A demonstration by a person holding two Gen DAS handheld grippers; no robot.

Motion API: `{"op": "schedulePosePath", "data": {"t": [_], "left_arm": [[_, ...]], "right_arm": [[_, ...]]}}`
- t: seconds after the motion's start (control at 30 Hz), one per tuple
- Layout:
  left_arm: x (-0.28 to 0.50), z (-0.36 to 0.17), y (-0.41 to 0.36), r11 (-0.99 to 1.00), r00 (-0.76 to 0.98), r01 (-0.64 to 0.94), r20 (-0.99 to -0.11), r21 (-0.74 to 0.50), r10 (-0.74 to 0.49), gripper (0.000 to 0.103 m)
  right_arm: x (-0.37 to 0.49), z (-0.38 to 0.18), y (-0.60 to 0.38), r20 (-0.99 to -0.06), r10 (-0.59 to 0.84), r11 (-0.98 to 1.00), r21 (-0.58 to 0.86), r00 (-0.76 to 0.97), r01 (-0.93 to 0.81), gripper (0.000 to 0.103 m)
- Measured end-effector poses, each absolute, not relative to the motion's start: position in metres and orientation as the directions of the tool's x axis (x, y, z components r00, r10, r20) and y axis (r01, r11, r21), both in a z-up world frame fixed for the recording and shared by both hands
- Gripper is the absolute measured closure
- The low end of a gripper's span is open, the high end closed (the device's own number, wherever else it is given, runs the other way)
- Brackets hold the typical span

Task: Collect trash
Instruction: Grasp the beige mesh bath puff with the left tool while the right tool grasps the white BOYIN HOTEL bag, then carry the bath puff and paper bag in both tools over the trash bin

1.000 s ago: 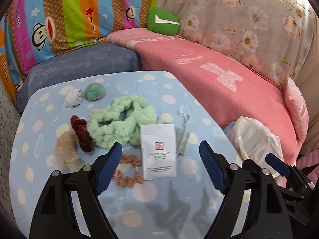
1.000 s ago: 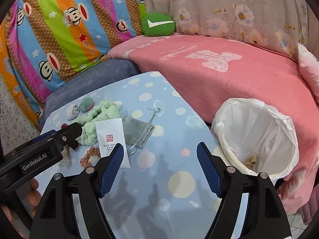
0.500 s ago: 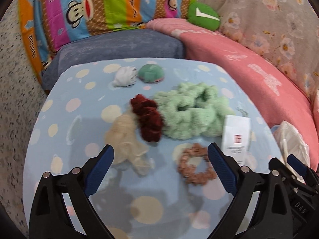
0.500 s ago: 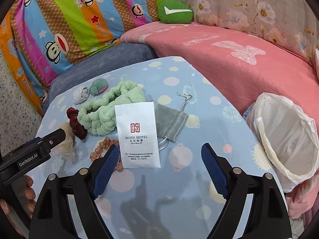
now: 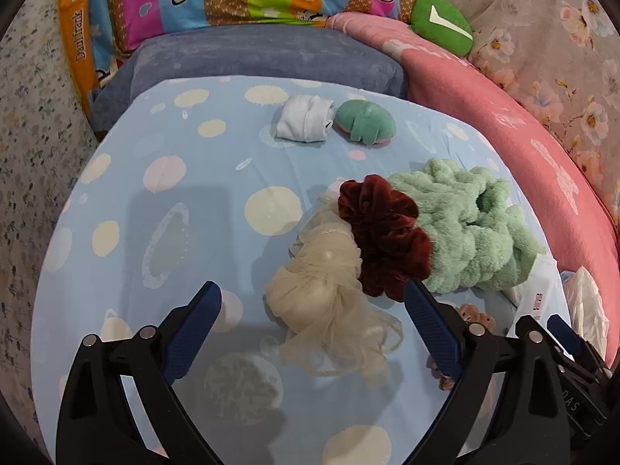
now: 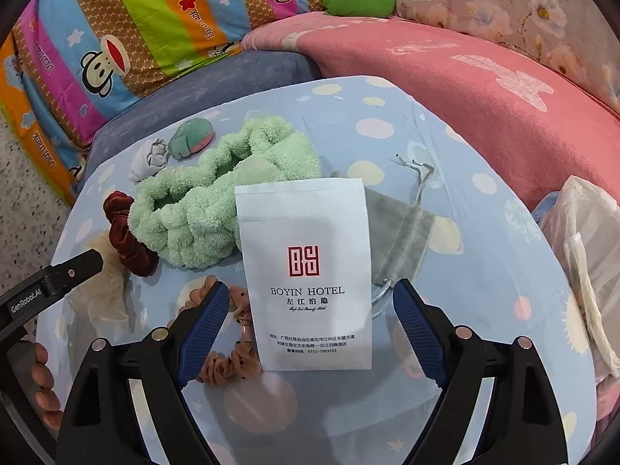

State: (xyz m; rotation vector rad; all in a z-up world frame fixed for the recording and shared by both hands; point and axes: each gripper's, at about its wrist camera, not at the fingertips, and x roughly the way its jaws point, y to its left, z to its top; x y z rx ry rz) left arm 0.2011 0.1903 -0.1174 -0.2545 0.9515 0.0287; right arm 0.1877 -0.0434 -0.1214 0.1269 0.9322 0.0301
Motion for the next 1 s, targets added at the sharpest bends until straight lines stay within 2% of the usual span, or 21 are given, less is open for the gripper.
{"op": "schedulePosePath", "data": {"t": [0.07, 0.13, 0.2, 0.27, 0.3, 0.33, 0.37, 0.4, 0.43, 0.53, 0.7, 1.0], "left_arm": [[0.204, -0.123, 0.194, 0.966, 0.574, -0.141, -0.813, -0.217, -0.099, 0.017], [0.205, -0.128, 0.196, 0.962, 0.56, -0.135, -0.819, -0.238, -0.124, 0.034], [0.206, -0.132, 0.199, 0.957, 0.543, -0.136, -0.827, -0.257, -0.144, 0.042], [0.205, -0.135, 0.201, 0.95, 0.54, -0.138, -0.825, -0.281, -0.166, 0.045], [0.205, -0.135, 0.201, 0.947, 0.539, -0.14, -0.824, -0.29, -0.173, 0.054], [0.204, -0.136, 0.2, 0.946, 0.534, -0.14, -0.827, -0.291, -0.175, 0.06], [0.204, -0.135, 0.199, 0.947, 0.533, -0.14, -0.828, -0.288, -0.173, 0.061], [0.202, -0.133, 0.198, 0.949, 0.537, -0.14, -0.827, -0.282, -0.167, 0.066], [0.201, -0.131, 0.196, 0.951, 0.541, -0.135, -0.825, -0.28, -0.166, 0.071], [0.195, -0.123, 0.188, 0.953, 0.545, -0.123, -0.821, -0.278, -0.169, 0.076], [0.181, -0.1, 0.171, 0.957, 0.579, -0.086, -0.795, -0.278, -0.179, 0.078], [0.159, -0.047, 0.118, 0.963, 0.641, 0.026, -0.734, -0.269, -0.223, 0.079]], "right_arm": [[0.192, -0.125, -0.041, -0.804, 0.081, 0.992, 0.121, 0.59, 0.03, 0.02], [0.196, -0.129, -0.039, -0.808, 0.085, 0.992, 0.125, 0.583, 0.029, 0.02], [0.198, -0.131, -0.038, -0.809, 0.089, 0.991, 0.129, 0.581, 0.029, 0.02], [0.2, -0.132, -0.037, -0.811, 0.097, 0.99, 0.136, 0.577, 0.025, 0.02], [0.2, -0.133, -0.037, -0.813, 0.101, 0.99, 0.14, 0.574, 0.024, 0.021], [0.2, -0.133, -0.037, -0.813, 0.105, 0.989, 0.144, 0.573, 0.023, 0.026], [0.199, -0.133, -0.037, -0.814, 0.107, 0.989, 0.145, 0.571, 0.021, 0.03], [0.199, -0.134, -0.038, -0.816, 0.109, 0.989, 0.146, 0.568, 0.02, 0.04], [0.199, -0.134, -0.038, -0.818, 0.116, 0.988, 0.152, 0.563, 0.018, 0.042], [0.197, -0.132, -0.042, -0.819, 0.125, 0.986, 0.163, 0.56, 0.019, 0.055], [0.181, -0.113, -0.051, -0.793, 0.132, 0.984, 0.178, 0.595, 0.019, 0.062], [0.15, -0.064, -0.083, -0.726, 0.131, 0.976, 0.212, 0.675, 0.039, 0.063]]}}
